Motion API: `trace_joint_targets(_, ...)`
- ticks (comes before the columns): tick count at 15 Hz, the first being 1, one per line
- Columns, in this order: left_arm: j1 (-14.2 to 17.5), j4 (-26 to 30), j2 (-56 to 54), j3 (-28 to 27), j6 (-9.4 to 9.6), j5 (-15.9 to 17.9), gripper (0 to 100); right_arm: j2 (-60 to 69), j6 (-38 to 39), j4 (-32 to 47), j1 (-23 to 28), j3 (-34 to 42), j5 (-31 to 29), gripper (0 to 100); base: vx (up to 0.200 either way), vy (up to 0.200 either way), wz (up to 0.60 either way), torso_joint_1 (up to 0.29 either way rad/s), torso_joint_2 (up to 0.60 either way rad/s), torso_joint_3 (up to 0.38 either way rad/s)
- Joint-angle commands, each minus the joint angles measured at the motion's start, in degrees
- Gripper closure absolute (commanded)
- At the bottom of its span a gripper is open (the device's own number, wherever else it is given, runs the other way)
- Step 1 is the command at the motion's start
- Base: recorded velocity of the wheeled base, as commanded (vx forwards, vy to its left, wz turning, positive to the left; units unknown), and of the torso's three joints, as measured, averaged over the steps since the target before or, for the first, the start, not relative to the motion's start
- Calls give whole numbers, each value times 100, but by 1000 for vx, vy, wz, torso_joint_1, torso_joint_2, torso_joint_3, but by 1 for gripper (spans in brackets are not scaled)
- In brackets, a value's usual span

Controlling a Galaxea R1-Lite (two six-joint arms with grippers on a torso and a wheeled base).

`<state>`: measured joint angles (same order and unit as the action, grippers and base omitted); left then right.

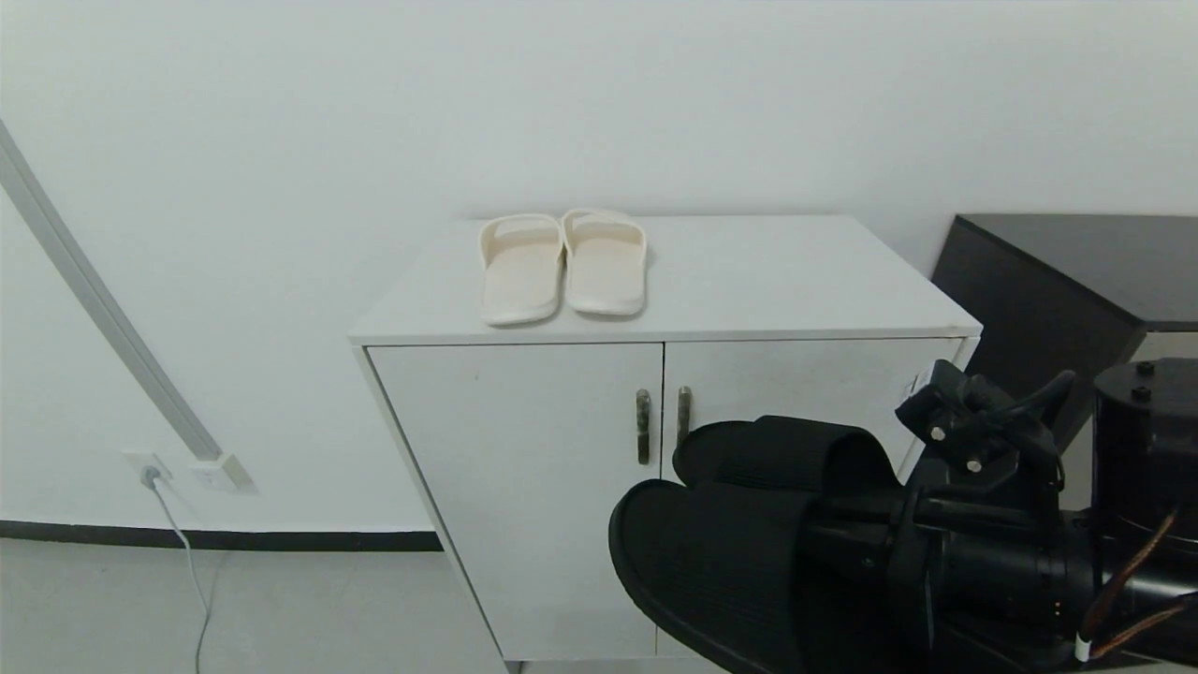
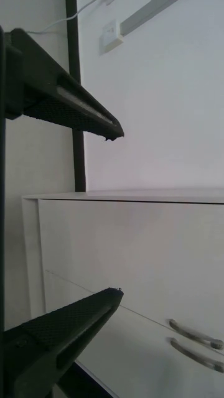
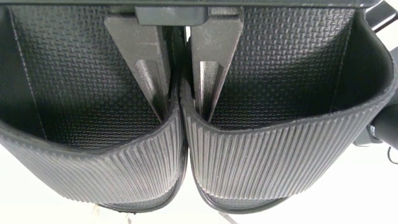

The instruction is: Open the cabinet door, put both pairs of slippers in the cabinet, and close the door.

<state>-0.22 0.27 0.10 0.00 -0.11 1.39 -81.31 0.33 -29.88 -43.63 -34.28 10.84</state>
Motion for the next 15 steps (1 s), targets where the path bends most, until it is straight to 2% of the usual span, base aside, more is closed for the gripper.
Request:
trace_joint_targets(1, -4, 0, 8, 0, 2, 2, 0, -43, 2, -9, -5, 18, -3, 100, 0, 0, 0, -183, 496, 305)
trace_joint_targets(9, -4, 0, 8, 0, 2, 2, 0, -34, -121, -18, -5, 88, -11, 100, 0, 0, 0, -147, 477, 329)
trace_joint_targets(15, -4, 0, 8, 0, -7, 2, 0, 1, -121, -18, -14, 106, -3, 100, 0, 0, 0, -69, 443, 369)
